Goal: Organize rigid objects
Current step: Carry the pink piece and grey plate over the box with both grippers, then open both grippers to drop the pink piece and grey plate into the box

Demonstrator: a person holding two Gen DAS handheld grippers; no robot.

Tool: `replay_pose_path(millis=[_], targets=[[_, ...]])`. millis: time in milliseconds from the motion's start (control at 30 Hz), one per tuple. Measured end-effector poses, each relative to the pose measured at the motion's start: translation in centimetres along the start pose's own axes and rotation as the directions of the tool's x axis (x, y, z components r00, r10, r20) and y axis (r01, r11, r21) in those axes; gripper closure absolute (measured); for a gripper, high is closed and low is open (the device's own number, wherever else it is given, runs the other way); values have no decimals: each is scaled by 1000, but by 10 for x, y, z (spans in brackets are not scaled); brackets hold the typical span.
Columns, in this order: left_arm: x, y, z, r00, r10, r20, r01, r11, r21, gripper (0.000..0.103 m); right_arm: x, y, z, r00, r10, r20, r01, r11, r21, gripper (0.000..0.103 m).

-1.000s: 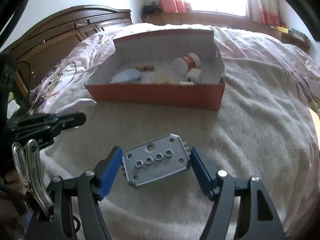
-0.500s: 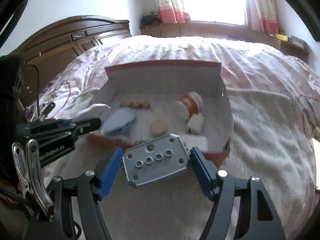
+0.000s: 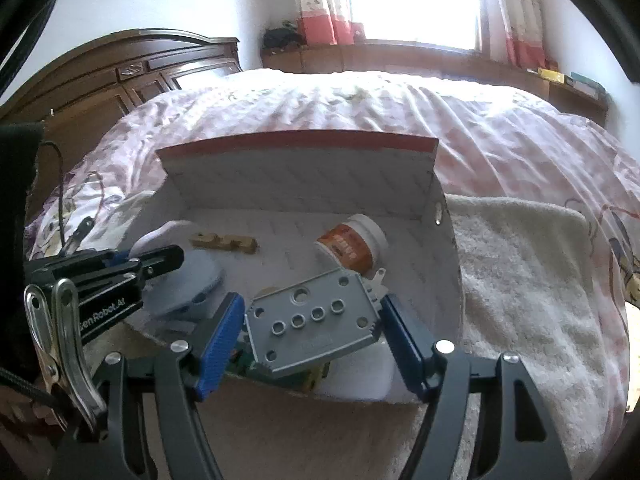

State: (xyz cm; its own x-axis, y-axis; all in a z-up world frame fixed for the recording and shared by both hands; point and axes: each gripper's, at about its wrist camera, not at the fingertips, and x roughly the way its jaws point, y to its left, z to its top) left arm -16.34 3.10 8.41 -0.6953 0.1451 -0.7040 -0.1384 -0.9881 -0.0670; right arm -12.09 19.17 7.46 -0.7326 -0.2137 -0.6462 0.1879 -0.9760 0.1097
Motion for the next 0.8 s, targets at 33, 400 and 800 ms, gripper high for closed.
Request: replay_pose_path(millis=[33, 400, 800], targets=[[2, 0, 1, 1000, 8, 3, -8, 1000, 1, 89, 3, -1, 0, 1000, 1, -5, -1, 1000, 6, 29], [14, 1, 1, 999, 42, -14, -42, 999, -7, 61, 14, -4, -1, 1000, -6, -7, 6, 1000, 26, 17], [-5, -2, 0, 998, 56, 14, -56, 998, -4, 60, 2, -3, -4, 1000, 9, 10, -9, 999, 49, 17]])
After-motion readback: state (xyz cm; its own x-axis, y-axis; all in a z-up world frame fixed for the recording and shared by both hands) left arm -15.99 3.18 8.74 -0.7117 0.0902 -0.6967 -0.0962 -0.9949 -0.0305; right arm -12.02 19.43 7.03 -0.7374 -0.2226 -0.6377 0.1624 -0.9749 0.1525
